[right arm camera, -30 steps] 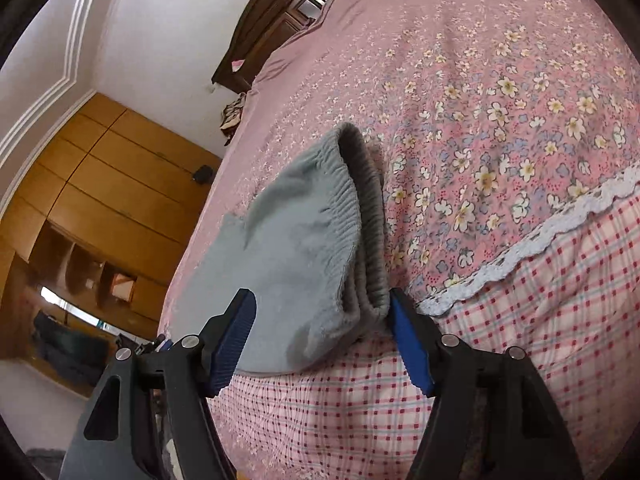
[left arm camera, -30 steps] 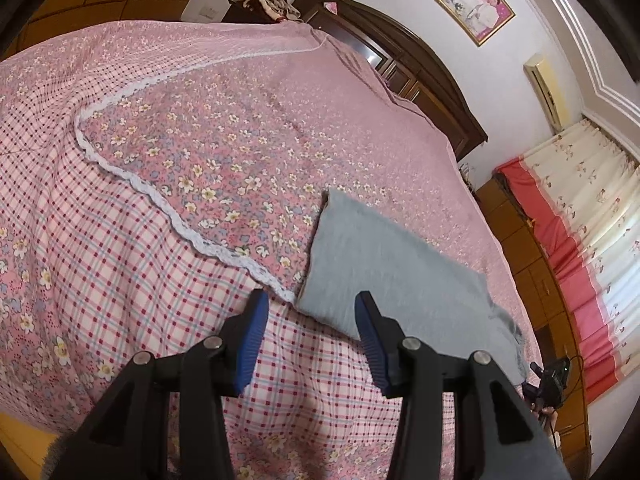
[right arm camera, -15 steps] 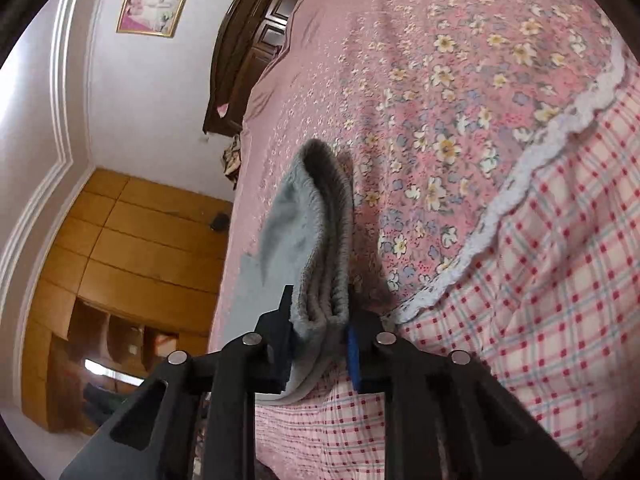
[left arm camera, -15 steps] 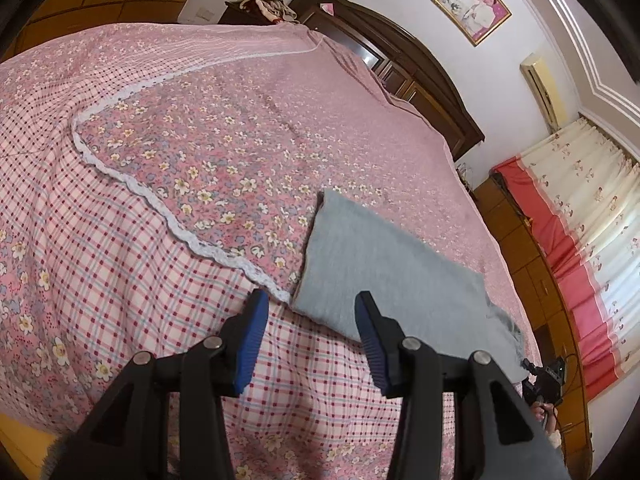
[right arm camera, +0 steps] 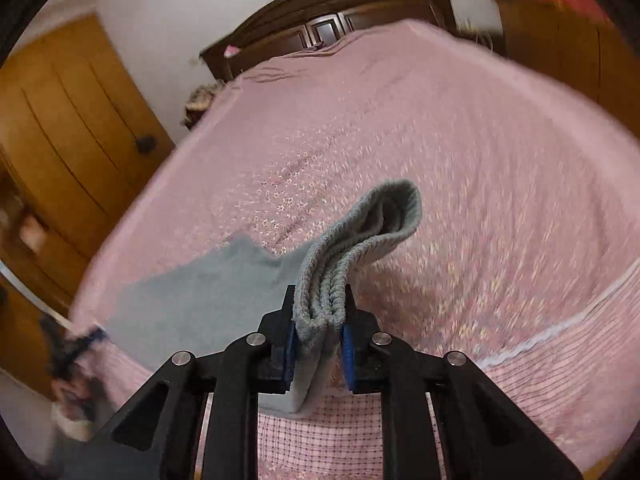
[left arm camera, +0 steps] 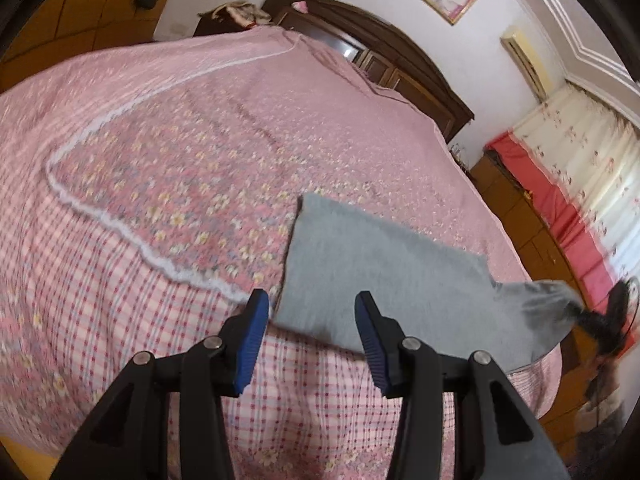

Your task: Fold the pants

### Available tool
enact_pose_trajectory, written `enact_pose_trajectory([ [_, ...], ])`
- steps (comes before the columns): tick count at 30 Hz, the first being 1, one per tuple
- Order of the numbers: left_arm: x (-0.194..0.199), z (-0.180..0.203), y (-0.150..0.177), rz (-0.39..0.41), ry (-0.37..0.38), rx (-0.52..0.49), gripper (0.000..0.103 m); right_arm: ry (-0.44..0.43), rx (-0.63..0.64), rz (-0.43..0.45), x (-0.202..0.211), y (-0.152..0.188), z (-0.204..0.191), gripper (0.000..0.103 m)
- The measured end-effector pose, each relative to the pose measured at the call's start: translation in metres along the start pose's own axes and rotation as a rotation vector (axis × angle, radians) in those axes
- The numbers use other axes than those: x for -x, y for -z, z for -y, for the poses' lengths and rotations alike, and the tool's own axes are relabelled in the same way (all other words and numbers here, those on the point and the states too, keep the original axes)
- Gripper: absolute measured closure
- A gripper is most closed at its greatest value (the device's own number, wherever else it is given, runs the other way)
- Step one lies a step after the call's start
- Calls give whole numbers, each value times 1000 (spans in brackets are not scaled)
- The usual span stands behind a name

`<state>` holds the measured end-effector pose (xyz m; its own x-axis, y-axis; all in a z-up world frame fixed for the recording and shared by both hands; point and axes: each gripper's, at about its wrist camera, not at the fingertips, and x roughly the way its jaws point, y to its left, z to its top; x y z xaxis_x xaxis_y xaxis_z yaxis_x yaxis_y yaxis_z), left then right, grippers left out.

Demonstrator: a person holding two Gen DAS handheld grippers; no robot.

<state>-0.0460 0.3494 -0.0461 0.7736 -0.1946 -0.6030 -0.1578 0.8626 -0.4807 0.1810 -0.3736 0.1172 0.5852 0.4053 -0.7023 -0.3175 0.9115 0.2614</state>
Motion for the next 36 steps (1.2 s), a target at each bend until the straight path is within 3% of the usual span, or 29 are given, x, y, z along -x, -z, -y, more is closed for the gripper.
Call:
enact_pose_trajectory([
  [5,-6,1,-15,42,-28,-36,53,16,107,8,-6,-6,-63,84],
  [9,-10,-10,-17,27,-1,0,52,41,184,-12,-18,-10,-112,84],
  [13,-5,-13,-16,49,8,7,51,8,206,-28,-16,8,-123,84],
  [16,0,-15,-13,67,8,9,49,-55,180,-24,-22,12,-134,84],
  [22,15,-25,-8,77,21,25,49,-271,18,87,-54,21,-188,84],
  [27,21,-42,-6,84,49,73,47,-224,55,200,-88,50,-257,84],
  [29,26,-50,-4,92,28,85,47,-218,101,203,-101,61,-282,84],
  [33,36,-64,-3,117,74,126,47,-191,217,174,-120,75,-319,84],
  [36,40,-74,-4,130,87,150,47,-230,250,163,-128,81,-330,84],
])
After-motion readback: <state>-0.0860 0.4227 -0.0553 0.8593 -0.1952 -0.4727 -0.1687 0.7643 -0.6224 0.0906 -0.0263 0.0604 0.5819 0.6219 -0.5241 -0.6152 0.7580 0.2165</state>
